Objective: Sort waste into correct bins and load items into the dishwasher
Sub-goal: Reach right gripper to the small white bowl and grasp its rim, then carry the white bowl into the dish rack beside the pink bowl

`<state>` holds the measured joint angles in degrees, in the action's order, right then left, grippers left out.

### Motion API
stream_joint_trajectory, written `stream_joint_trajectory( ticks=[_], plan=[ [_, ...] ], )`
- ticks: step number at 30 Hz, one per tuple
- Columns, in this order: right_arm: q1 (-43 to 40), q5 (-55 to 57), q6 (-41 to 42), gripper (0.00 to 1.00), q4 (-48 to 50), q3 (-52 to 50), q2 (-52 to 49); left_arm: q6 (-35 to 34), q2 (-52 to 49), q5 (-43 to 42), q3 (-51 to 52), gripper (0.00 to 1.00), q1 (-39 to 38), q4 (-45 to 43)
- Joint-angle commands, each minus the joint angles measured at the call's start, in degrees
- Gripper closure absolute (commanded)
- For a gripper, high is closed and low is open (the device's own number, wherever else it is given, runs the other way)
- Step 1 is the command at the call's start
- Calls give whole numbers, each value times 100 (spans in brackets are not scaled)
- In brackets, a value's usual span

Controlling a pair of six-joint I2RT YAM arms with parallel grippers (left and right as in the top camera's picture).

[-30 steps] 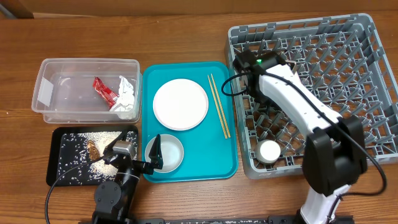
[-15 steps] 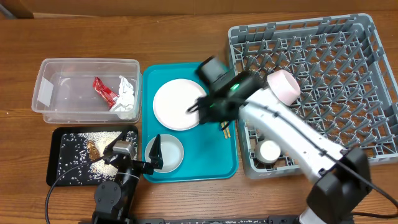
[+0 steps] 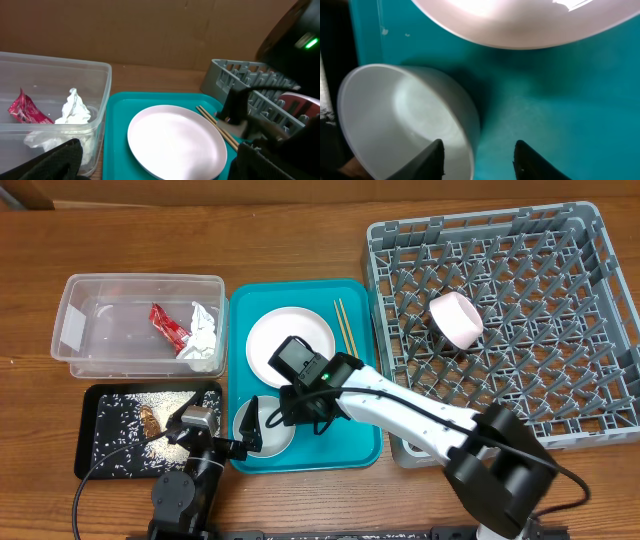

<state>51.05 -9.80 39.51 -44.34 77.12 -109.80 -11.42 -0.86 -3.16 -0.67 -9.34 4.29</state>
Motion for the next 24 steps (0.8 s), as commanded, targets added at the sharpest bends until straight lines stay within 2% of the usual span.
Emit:
stream_joint_trajectory(
  ticks=[1,2,3,6,12,16,20,22,24],
  plan=[
    [-7,-334,411,71,31,-22,-337,114,57,61,39,0,33,-7],
    [-31,-328,481,80,17,-20,-354,114,57,59,39,0,33,-4],
    [-68,-317,573,95,7,-20,-358,114,57,61,39,0,33,-7],
    [-223,-254,614,96,-118,44,-275,114,57,59,39,0,33,-7],
    [-645,1593,505,96,-1423,579,505,114,57,59,39,0,33,-7],
    [-839,3770,514,96,-2111,951,1228,114,57,59,39,0,33,-7],
    [-1268,6870,551,96,-2264,975,2013,114,57,61,39,0,33,-4],
    [-1611,7700,549,96,-2299,973,2052,114,57,61,39,0,33,-7],
    [-1991,7967,544,96,-2317,911,2024,114,57,59,39,0,33,-7]
  ],
)
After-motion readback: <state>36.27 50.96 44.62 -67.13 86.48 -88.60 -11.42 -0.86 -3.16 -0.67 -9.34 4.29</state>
